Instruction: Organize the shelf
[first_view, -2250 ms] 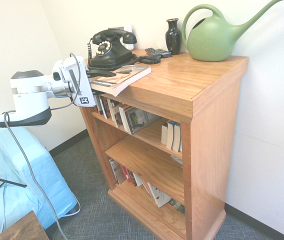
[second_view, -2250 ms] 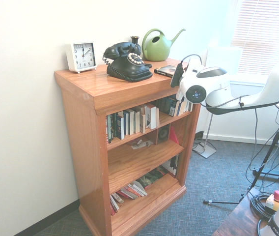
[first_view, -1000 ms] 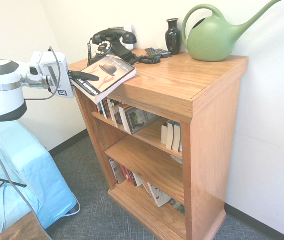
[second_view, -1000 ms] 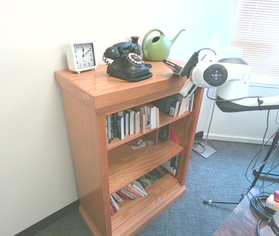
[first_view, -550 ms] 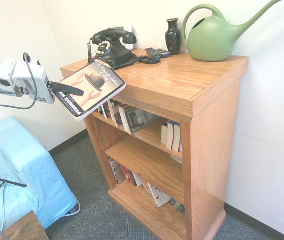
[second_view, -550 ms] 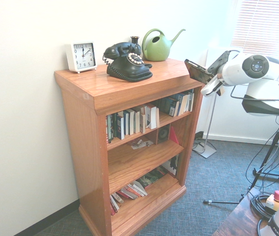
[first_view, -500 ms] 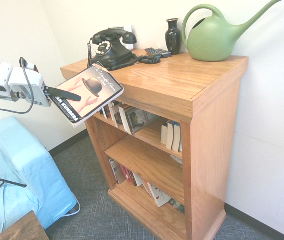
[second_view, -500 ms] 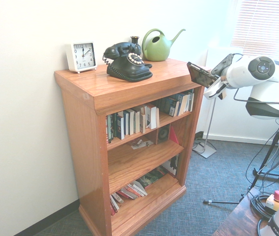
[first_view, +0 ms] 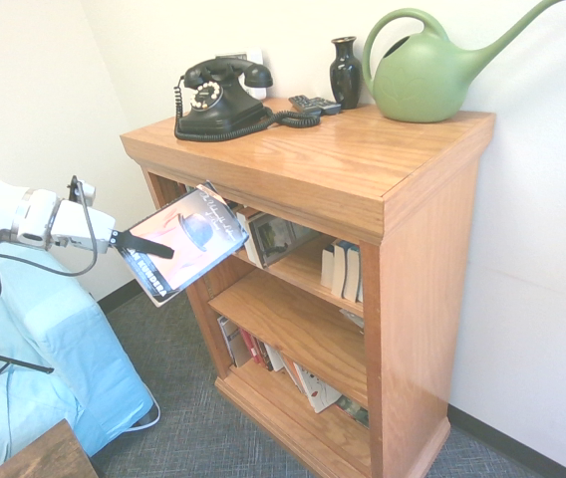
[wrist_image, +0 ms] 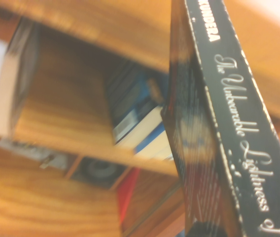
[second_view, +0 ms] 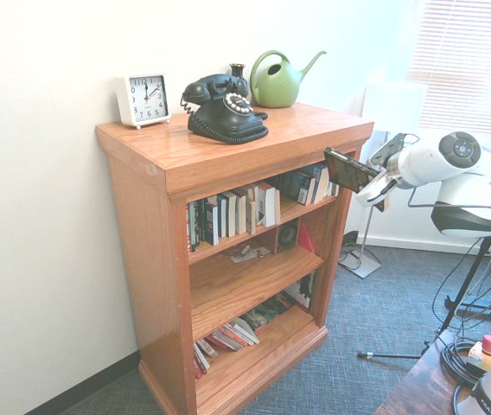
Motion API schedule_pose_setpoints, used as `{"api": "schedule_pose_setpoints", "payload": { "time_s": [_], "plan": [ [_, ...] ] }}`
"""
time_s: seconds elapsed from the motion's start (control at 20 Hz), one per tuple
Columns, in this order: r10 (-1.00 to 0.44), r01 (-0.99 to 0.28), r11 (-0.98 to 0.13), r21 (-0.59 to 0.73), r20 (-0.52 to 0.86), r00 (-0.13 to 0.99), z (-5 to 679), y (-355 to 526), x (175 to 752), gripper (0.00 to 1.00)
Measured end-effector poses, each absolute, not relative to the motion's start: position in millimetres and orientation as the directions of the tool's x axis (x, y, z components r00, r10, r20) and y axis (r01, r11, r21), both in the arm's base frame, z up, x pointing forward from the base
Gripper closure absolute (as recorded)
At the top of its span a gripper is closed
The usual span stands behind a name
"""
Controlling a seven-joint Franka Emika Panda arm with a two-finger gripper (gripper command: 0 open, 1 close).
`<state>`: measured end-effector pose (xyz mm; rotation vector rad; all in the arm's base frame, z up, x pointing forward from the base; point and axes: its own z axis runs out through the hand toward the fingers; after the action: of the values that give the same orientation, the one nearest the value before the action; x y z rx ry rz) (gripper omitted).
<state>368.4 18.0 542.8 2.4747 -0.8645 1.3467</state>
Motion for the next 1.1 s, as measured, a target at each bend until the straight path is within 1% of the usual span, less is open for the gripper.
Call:
{"api": "schedule_pose_setpoints", "payload": {
  "time_s": [0.3, 0.5, 0.85, 1.1],
  "plan": [
    [-0.436, -0.57, -0.814, -0.111, 0.765, 0.474, 492.4, 11.1, 398.0, 1.0],
    [-0.461, -0.557, -0.818, -0.145, 0.744, 0.484, 472.5, 9.8, 419.7, 1.0],
    [-0.526, -0.522, -0.816, -0.247, 0.692, 0.495, 452.5, 18.5, 465.7, 1.0],
    [-0.618, -0.536, -0.77, -0.347, 0.616, 0.489, 441.1, 17.5, 498.5, 1.0]
  ]
}}
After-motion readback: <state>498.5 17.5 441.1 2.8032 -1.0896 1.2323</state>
